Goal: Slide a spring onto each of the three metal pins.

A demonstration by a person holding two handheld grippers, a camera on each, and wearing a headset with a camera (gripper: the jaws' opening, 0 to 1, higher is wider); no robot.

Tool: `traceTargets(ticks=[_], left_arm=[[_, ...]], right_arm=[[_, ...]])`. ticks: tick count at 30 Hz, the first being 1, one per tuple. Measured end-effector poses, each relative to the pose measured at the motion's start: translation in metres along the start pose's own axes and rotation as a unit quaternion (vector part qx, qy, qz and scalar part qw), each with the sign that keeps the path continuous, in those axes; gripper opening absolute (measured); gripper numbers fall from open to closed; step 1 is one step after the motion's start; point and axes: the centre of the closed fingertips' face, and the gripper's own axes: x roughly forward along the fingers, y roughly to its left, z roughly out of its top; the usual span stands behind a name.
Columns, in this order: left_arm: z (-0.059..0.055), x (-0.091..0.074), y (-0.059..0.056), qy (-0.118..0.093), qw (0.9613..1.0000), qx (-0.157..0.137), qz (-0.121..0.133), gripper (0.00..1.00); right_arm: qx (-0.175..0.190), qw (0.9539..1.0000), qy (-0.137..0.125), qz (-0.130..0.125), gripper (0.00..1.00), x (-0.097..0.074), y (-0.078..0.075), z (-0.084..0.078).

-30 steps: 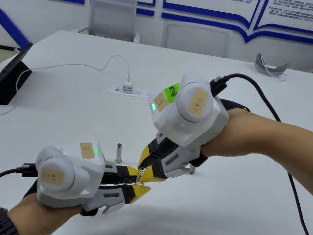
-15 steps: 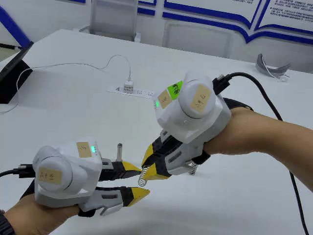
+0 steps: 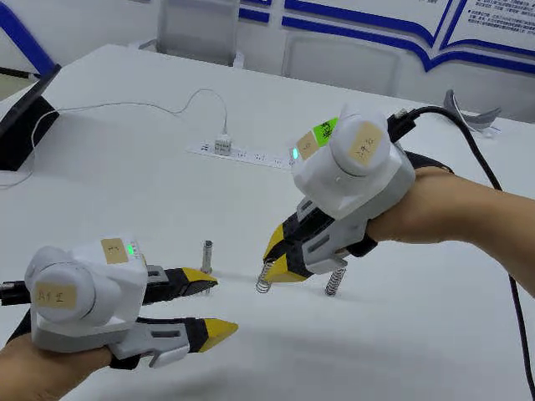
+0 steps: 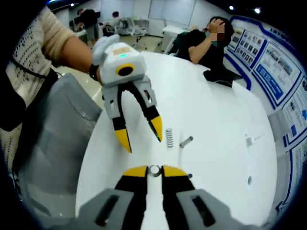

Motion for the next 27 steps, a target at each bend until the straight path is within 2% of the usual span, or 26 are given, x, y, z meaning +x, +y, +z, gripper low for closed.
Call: traceTargets(ticks=[13,27], left_arm=[[-0.004,-0.007,0.008,-0.002,0.9998,-0.014,0.017,0.41],[-0.009,-0.010,0.009,-0.002,0.9995,-0.024,0.020,0.43]], right_arm=[[0.035,0.9992,0.008,-0.019,0.12,-0.001,-0.028,-0.020],[0.063,0.9971,0.012,-0.041,0.12,0.007,-0.056,-0.027]])
